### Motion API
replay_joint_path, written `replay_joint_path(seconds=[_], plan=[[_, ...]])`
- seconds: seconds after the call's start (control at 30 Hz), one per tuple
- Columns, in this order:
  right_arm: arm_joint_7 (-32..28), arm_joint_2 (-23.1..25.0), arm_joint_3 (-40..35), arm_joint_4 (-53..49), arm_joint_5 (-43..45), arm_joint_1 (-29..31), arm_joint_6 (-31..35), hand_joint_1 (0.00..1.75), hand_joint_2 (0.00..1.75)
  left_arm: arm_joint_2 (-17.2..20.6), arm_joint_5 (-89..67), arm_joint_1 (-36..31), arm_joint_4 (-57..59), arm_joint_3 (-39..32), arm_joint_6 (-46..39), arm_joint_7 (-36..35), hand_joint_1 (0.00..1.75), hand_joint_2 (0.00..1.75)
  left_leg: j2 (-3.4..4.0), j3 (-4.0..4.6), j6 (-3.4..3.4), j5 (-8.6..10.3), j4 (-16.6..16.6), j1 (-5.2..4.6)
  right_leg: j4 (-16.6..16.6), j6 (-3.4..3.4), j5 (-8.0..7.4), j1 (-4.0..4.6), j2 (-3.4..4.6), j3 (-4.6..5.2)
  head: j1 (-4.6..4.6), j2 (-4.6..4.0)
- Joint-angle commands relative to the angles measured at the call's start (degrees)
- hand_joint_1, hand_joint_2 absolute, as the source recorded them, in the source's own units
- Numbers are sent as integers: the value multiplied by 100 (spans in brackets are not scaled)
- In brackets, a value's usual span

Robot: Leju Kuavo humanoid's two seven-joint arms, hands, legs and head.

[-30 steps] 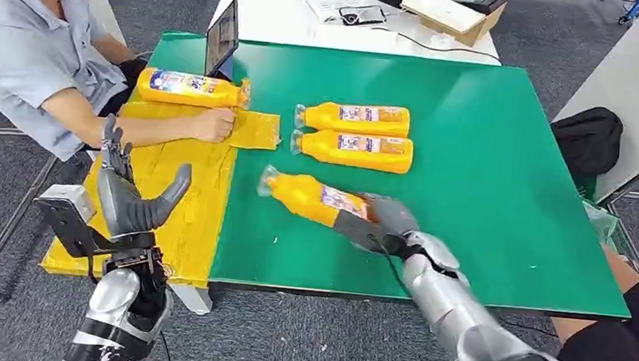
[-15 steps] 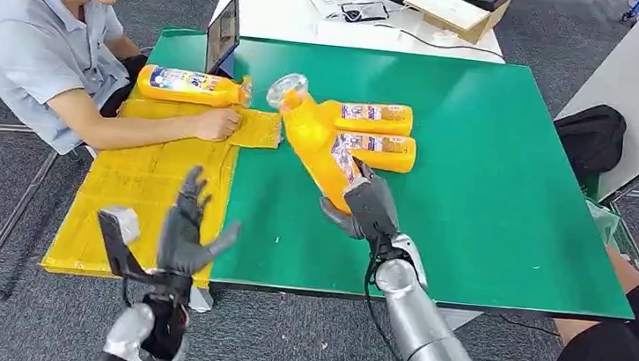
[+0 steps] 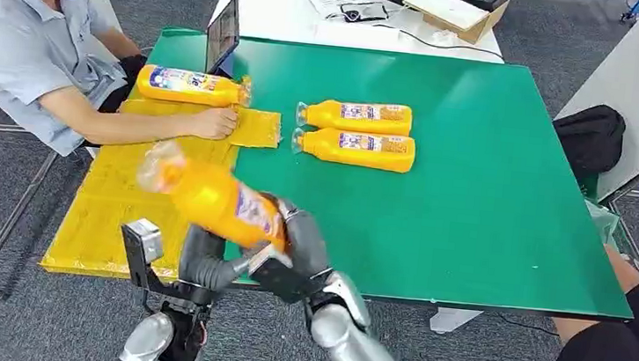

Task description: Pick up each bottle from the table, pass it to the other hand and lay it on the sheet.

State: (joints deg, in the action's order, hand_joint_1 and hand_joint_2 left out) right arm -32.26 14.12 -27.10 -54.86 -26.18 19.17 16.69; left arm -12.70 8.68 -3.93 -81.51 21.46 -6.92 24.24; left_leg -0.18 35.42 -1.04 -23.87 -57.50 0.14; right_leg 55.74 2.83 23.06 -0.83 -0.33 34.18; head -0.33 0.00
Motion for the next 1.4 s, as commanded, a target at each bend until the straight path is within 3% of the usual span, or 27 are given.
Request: replay_joint_path(seconds=[0.03, 0.43, 0.57, 0.6, 0.8, 0.83, 0.87, 0.93, 0.97, 1.17, 1.4], plan=[[-108, -49, -843, 330, -7, -167, 149, 175, 175, -74, 447, -354, 89, -139, -189, -143, 0, 175, -9, -22, 5, -10, 0, 5, -3, -10, 11, 6, -8, -27, -2, 0], [-85, -70, -949, 388, 123, -185, 79, 175, 175, -97, 673, -378, -28, -212, -390, 121, 0, 175, -10, -30, 7, -13, 1, 4, -3, -13, 15, 5, -10, -33, 0, 0], [-63, -69, -1053, 630, 304, -58, -103, 175, 175, -13, 1060, -426, -315, -175, -33, 223, 5, 175, -9, -30, 7, -13, -2, 6, -2, -14, 15, 7, -10, -34, 0, 0], [-55, -82, -1053, 644, 315, -42, -123, 175, 175, 20, 1103, -426, -369, -163, 69, 232, 173, 175, -8, -18, 5, -7, 0, 4, -4, -10, 9, 4, -8, -22, 0, 0], [256, -114, -867, 661, 500, -172, -471, 169, 175, 33, 1477, -259, -610, -396, 688, 128, 175, 175, -13, -24, 6, -6, 4, 5, -7, -11, 10, 5, -13, -28, 0, 0], [351, -128, -853, 632, 467, -239, -482, 126, 175, 15, 1494, -227, -618, -450, 715, 89, 175, 175, -12, -35, 8, -11, 4, 6, -9, -14, 14, 6, -12, -40, -2, 0], [385, -108, -784, 569, 447, -331, -306, 0, 175, -1, 1539, -209, -602, -495, 734, 25, 175, 175, -13, -29, 6, -9, 6, 4, -9, -11, 12, 4, -13, -33, -2, 0], [393, -102, -718, 378, 441, -486, -207, 0, 175, 16, 1610, -183, -535, -543, 844, -78, 175, 175, -11, -25, 5, -8, 6, 4, -10, -10, 11, 4, -12, -28, 0, 0], [280, -122, -686, 139, 395, -606, 17, 0, 0, 35, 1681, -183, -458, -569, 949, -154, 175, 175, -12, -41, 8, -14, 8, 5, -11, -14, 18, 6, -13, -45, 2, 0], [26, -373, -615, -1091, 299, -1043, 630, 0, 0, 82, 1723, -448, 328, -794, 806, -376, 175, 175, -22, -30, 7, -10, 4, 3, -6, -14, 18, 4, -22, -34, -2, 0], [-184, -410, -9, -1267, 732, -897, 682, 0, 0, 212, 1467, -345, 421, -464, 980, -558, 175, 175, -7, -10, 2, -2, 5, -5, -4, -6, 5, -5, -8, -9, 0, 0]])
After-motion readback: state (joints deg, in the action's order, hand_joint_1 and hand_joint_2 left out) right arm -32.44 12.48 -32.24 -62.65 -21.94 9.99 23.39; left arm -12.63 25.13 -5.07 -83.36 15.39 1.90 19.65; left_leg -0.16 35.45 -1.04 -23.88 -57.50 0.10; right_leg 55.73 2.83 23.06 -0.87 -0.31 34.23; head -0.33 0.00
